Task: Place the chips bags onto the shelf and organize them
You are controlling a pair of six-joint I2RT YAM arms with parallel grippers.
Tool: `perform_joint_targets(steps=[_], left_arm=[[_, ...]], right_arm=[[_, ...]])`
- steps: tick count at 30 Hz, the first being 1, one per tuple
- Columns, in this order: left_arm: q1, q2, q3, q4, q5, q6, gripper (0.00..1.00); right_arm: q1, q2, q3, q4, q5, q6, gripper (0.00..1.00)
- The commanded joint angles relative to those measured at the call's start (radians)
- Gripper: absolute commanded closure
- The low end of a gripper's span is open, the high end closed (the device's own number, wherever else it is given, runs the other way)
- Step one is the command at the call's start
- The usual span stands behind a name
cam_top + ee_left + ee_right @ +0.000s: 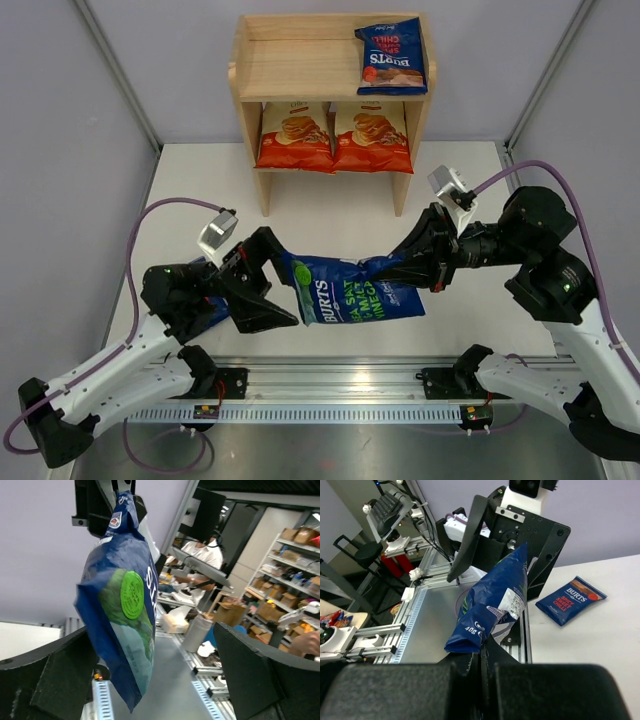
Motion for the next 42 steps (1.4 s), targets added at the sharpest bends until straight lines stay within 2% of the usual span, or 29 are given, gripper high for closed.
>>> perform_joint_targets(steps=[1,7,10,17,18,20,21,23,25,28,29,30,32,33,36,39,42], left_arm=[[0.004,0.021,0.020,0.112,0.029,-0.123,0.12],[0.004,0.015,0.043,-0.028,-0.030,-0.077,0.35],[0.004,0.004,0.046,-0.089,-0.059,-0.037,0.37],[0.001,0.024,0.047,-0.060,-0.071,-0.048,0.39],[0.001,0.027,0.047,-0.059,-0.076,-0.045,0.54],[0.001,0.024,0.049,-0.057,-0.080,-0.040,0.64],[0.001,0.024,0.047,-0.052,-0.084,-0.035,0.74],[0.001,0.018,0.052,-0.065,-0.102,-0.023,0.80],[0.001,0.000,0.064,-0.156,-0.129,0.030,0.86],[0.002,-0.020,0.103,-0.323,-0.212,0.119,0.86],[0.004,-0.028,0.119,-0.377,-0.261,0.176,0.87],[0.004,-0.031,0.156,-0.481,-0.289,0.201,0.87],[0.017,-0.027,0.190,-0.580,-0.381,0.250,0.88],[0.025,-0.024,0.228,-0.647,-0.409,0.262,0.88],[0.071,0.018,0.293,-0.742,-0.499,0.284,0.90],[0.126,0.076,0.395,-0.778,-0.574,0.267,0.92],[0.197,0.121,0.504,-0.804,-0.666,0.207,0.93]], right_arm=[[-0.003,0.001,0.025,0.083,-0.080,-0.012,0.99],[-0.003,-0.006,0.015,0.089,-0.034,-0.020,1.00],[-0.003,-0.019,-0.008,0.119,0.023,-0.019,1.00],[-0.003,-0.033,-0.070,0.190,0.081,-0.014,1.00],[-0.003,-0.034,-0.074,0.193,0.089,-0.017,1.00],[-0.003,-0.037,-0.074,0.178,0.098,-0.026,0.99],[-0.003,-0.037,-0.074,0.166,0.109,-0.037,0.98],[-0.003,-0.046,-0.074,0.147,0.127,-0.048,0.89],[-0.003,-0.063,-0.074,0.106,0.199,-0.075,0.76],[-0.003,-0.117,-0.069,0.036,0.363,-0.118,0.26],[-0.003,-0.152,-0.067,0.014,0.412,-0.131,0.02],[-0.003,-0.169,-0.066,-0.006,0.545,-0.144,0.00],[-0.003,-0.212,-0.055,-0.060,0.700,-0.143,0.01],[-0.003,-0.224,-0.052,-0.074,0.851,-0.123,0.00],[-0.003,-0.256,-0.029,-0.141,1.088,-0.073,0.01],[-0.003,-0.286,-0.029,-0.169,1.187,-0.025,0.00],[-0.003,-0.310,-0.051,-0.176,1.216,0.004,0.01]])
